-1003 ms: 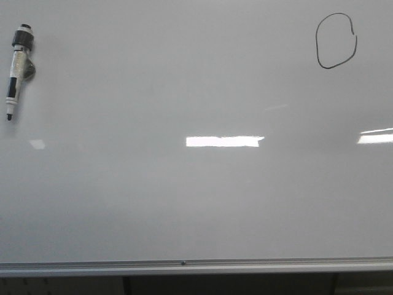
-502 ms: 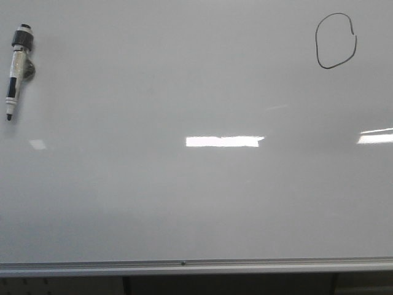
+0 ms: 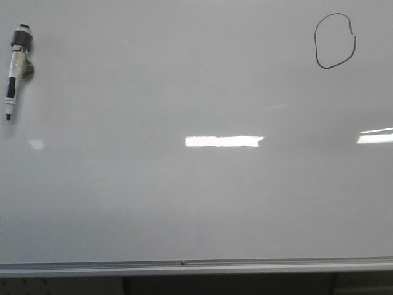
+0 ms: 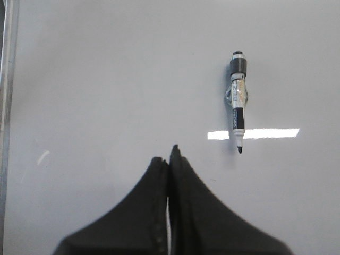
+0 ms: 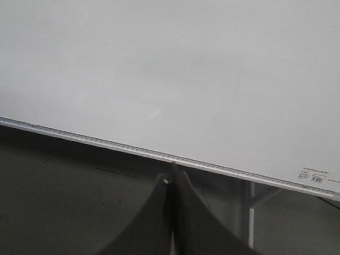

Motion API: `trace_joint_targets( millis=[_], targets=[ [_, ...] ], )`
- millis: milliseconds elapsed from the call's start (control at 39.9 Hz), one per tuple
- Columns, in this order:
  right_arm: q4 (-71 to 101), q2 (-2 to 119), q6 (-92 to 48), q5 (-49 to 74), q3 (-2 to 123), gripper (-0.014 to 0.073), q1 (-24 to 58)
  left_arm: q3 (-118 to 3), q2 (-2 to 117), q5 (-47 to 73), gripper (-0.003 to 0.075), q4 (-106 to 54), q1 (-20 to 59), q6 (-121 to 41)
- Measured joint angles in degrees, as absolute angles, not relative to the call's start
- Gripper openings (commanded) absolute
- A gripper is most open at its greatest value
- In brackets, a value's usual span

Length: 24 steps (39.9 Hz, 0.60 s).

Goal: Write number 0 on whiteboard

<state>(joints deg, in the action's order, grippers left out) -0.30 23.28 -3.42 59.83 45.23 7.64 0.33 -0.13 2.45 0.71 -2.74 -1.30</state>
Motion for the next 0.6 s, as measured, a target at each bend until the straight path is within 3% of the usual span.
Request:
trace_joint_targets(
  millis=[602],
  targets=[
    [-0.3, 23.3, -3.4, 59.8, 45.2, -0.0069, 7.6, 0.3, -0.1, 1.8, -0.0020, -0.5, 0.8, -1.3]
  ],
)
